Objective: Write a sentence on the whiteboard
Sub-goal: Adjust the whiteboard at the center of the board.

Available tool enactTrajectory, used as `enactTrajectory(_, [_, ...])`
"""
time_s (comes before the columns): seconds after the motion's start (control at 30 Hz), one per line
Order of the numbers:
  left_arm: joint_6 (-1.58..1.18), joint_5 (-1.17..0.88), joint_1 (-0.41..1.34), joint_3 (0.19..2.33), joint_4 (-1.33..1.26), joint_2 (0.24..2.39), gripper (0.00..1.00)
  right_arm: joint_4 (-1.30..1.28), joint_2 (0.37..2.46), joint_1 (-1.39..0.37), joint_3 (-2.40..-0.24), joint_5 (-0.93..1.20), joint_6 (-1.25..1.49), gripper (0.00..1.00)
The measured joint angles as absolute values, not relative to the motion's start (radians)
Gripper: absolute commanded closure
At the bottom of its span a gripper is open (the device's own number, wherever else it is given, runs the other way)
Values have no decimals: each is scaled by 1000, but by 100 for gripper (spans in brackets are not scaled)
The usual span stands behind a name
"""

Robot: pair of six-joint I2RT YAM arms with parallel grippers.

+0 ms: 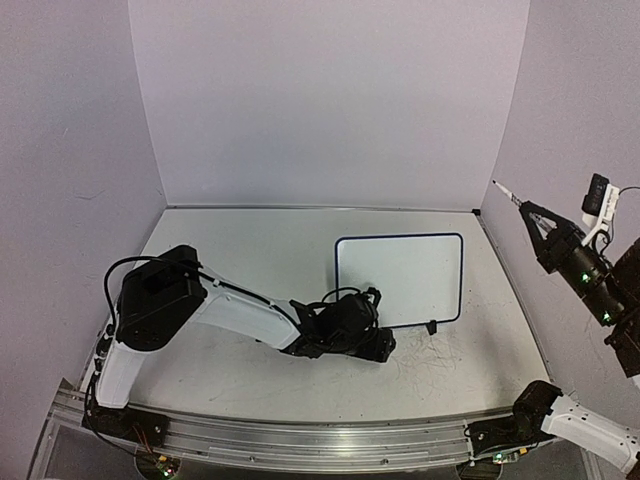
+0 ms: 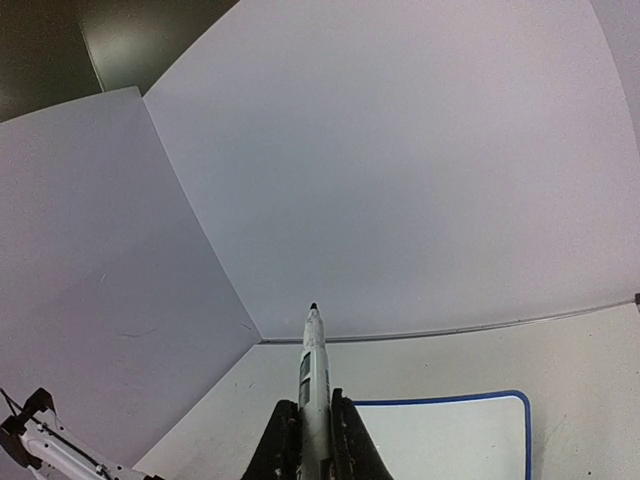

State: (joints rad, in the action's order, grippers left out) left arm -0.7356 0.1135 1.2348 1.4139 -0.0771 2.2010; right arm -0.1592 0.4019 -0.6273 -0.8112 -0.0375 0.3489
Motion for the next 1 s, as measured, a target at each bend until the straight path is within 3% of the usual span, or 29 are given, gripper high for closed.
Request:
enactTrajectory(0.4, [-722, 108, 1244, 1414, -98, 2209, 20, -213, 422, -627, -812, -73, 341, 100])
enactTrajectory(1.0, [-703, 121, 1248, 1083, -117, 1823, 9, -291, 513, -627, -813, -168, 337, 100])
